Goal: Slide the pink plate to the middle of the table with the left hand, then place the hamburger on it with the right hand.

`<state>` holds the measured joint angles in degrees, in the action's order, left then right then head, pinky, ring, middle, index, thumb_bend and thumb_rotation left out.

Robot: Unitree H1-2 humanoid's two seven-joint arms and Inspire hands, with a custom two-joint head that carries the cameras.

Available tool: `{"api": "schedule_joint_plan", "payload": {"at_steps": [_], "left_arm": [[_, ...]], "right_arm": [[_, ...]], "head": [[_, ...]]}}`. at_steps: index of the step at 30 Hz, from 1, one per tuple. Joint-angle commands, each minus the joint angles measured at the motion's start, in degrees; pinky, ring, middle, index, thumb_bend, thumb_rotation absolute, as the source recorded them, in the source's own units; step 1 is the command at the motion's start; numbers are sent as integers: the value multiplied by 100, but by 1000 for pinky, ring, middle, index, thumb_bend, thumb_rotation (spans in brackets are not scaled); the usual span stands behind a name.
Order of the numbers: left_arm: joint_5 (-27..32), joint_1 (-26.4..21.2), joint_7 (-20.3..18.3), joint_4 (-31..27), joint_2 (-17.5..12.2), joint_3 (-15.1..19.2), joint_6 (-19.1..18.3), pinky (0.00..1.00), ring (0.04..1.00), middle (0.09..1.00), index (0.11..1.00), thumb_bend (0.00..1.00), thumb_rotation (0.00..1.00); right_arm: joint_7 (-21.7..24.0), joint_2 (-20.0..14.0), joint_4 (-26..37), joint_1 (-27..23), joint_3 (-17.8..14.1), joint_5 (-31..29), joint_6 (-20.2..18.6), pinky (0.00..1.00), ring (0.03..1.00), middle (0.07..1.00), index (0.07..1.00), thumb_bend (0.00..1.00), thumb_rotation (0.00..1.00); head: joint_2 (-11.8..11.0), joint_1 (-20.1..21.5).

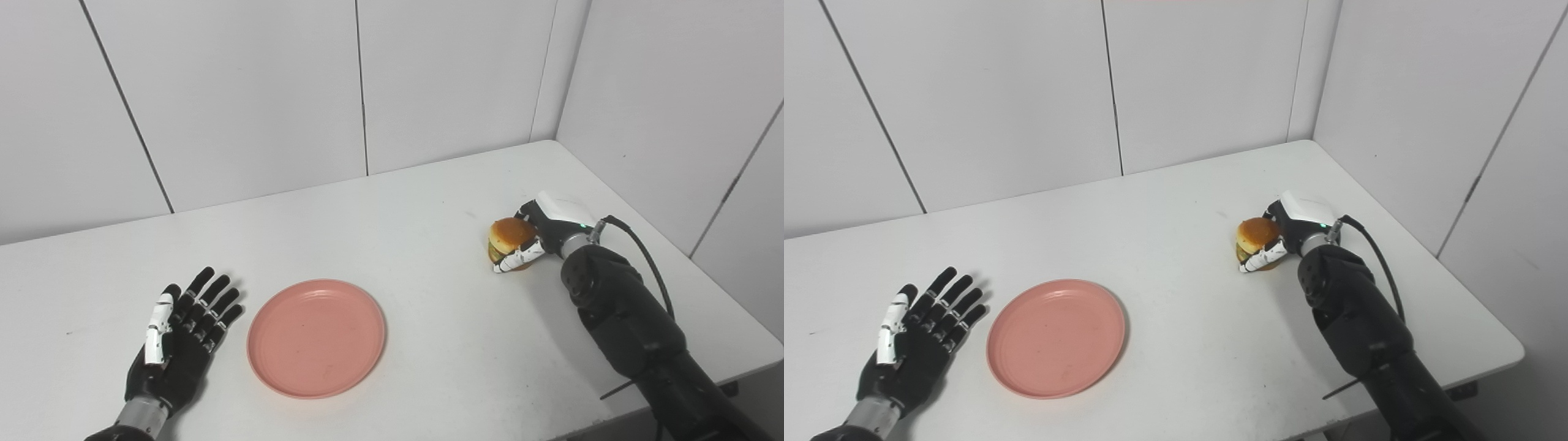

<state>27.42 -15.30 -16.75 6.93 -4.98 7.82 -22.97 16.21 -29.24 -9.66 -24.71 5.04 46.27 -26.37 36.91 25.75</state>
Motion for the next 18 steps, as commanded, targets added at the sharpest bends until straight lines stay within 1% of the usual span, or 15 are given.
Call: {"api": "schedule_joint_plan", "payload": {"at_steps": [1,4,8,11,14,16,18], "left_arm": [[-6,-51,39,-46,-54,3,-57,921,911,914,902,330,1000],[-18,-49,72,-69,-35,0,-68,921,911,913,899,330,1000],[-77,-47,75,-66,-32,-48,-3,916,906,909,899,330,1000],[-97,-43,85,-76,-19,-74,17,915,906,908,899,333,1000],[-88,-45,129,-87,17,-63,11,915,908,909,897,334,1000],[-105,-42,169,-118,51,-77,6,908,905,907,894,334,1000],[-116,-41,184,-130,72,-95,18,907,906,908,895,336,1000]], "right_arm": [[-205,-98,168,-164,-16,-84,101,262,309,397,491,535,146],[-267,-92,247,-145,-59,-239,50,253,311,402,487,513,136],[-466,-97,320,-121,-100,-348,77,257,324,415,486,512,135],[-510,-98,423,-129,-134,-403,8,262,335,425,486,513,136],[-659,-99,584,-121,-207,-550,176,290,364,445,486,513,135],[-650,-113,768,-130,-211,-609,175,283,359,431,483,513,136],[-614,-123,952,-145,-209,-680,180,296,373,438,482,512,135]], "head": [[-1,0],[-1,-45],[6,-114],[2,-148],[3,-209],[0,-247],[3,-322]]}}
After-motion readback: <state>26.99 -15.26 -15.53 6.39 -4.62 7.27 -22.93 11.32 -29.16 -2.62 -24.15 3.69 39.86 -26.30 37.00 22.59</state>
